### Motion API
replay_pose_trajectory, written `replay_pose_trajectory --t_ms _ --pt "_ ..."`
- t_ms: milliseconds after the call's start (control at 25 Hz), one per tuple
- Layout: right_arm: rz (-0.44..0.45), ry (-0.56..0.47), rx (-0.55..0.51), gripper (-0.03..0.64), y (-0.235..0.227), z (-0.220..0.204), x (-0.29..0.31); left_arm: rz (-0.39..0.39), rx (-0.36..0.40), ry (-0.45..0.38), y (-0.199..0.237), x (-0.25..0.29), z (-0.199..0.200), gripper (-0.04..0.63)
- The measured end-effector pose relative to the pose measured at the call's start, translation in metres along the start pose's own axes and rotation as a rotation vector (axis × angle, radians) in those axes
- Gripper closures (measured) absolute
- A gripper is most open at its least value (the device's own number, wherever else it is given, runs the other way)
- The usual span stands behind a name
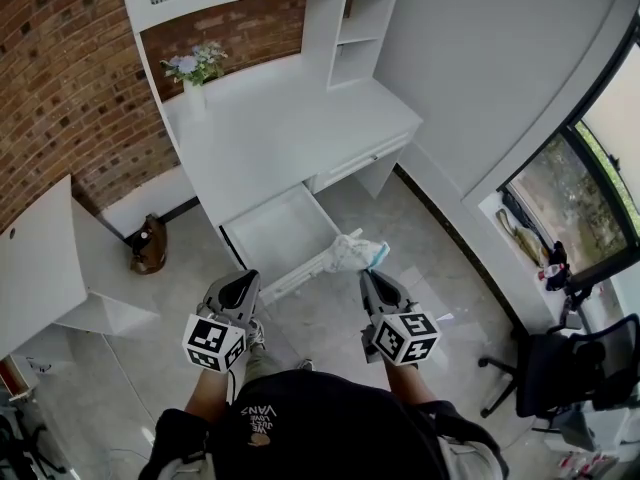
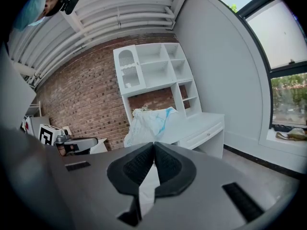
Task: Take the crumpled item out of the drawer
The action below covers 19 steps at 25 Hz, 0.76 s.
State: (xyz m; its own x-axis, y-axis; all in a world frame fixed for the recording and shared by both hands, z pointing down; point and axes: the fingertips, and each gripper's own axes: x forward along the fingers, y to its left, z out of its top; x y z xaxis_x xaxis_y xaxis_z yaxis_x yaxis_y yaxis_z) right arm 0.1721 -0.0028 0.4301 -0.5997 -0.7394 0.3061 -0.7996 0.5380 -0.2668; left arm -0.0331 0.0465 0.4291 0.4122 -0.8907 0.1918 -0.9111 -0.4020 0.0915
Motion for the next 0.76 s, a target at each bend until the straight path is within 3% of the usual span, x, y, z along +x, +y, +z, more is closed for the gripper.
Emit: replay_pose_trajectory --t_ms 760 --pt "0.023 -0.016 0.01 0.612 -0.001 -0.01 -0.017 0.026 0.005 -0.011 -0.025 -0.017 -0.008 0.589"
